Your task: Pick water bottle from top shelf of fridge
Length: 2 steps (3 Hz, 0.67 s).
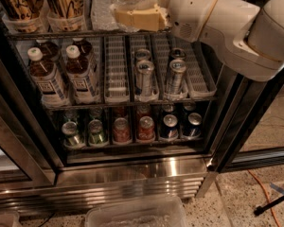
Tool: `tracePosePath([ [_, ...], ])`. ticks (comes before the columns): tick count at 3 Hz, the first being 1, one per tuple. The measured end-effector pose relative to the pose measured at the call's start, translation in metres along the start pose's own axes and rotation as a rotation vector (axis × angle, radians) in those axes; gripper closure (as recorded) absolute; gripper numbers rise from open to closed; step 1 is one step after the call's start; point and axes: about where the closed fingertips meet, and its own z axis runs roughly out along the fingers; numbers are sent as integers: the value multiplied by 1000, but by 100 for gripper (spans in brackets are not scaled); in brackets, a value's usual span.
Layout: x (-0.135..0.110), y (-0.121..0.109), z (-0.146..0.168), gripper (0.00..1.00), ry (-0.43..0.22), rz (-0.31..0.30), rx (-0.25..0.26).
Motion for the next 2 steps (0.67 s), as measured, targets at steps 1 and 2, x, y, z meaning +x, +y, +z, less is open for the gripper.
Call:
tracePosePath([
  [1, 6, 12, -9, 100, 27, 38, -14],
  [2, 11, 34, -21, 100, 75, 90, -60],
])
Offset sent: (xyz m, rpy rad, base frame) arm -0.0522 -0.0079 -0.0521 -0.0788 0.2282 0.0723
